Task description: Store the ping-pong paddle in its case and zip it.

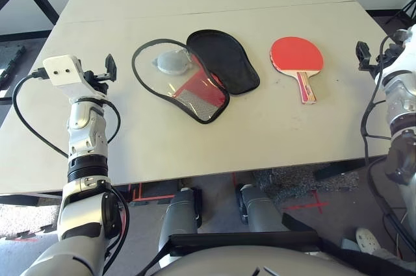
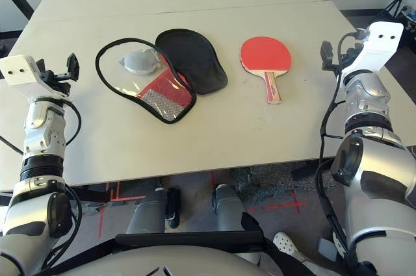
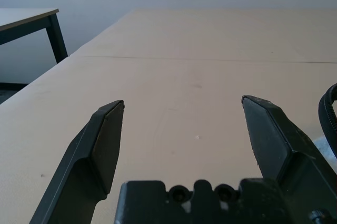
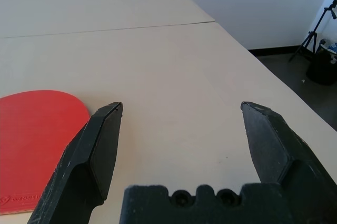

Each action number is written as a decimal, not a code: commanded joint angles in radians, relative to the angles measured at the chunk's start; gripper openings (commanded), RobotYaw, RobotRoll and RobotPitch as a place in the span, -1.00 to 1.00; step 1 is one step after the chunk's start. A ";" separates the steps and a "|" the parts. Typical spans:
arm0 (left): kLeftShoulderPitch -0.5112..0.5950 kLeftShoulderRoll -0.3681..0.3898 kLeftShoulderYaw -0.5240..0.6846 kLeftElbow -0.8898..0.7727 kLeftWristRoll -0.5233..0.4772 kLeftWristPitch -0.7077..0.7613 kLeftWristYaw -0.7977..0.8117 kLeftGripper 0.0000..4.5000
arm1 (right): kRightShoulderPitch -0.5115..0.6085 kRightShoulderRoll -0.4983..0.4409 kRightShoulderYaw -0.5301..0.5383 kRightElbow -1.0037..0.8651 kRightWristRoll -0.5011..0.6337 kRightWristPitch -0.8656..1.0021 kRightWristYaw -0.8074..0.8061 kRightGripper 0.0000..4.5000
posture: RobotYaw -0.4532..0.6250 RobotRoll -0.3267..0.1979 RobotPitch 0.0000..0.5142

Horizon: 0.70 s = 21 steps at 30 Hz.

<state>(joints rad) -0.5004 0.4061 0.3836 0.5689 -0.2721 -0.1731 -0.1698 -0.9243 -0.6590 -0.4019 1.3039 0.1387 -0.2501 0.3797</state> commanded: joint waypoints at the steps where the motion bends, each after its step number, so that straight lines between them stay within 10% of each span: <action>1: 0.008 0.002 0.003 0.003 0.009 -0.011 0.008 1.00 | -0.008 0.001 0.008 0.012 -0.008 0.006 -0.003 0.98 | -0.11 0.25 -0.47; 21: -0.146 0.076 -0.169 -0.426 -0.106 0.386 -0.235 1.00 | -0.008 0.014 0.002 0.010 0.000 0.041 0.009 0.98 | -0.13 0.25 -0.47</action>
<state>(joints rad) -0.6553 0.4846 0.2501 0.1904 -0.3668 0.1655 -0.3645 -0.9315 -0.6470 -0.4004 1.3039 0.1345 -0.2243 0.3815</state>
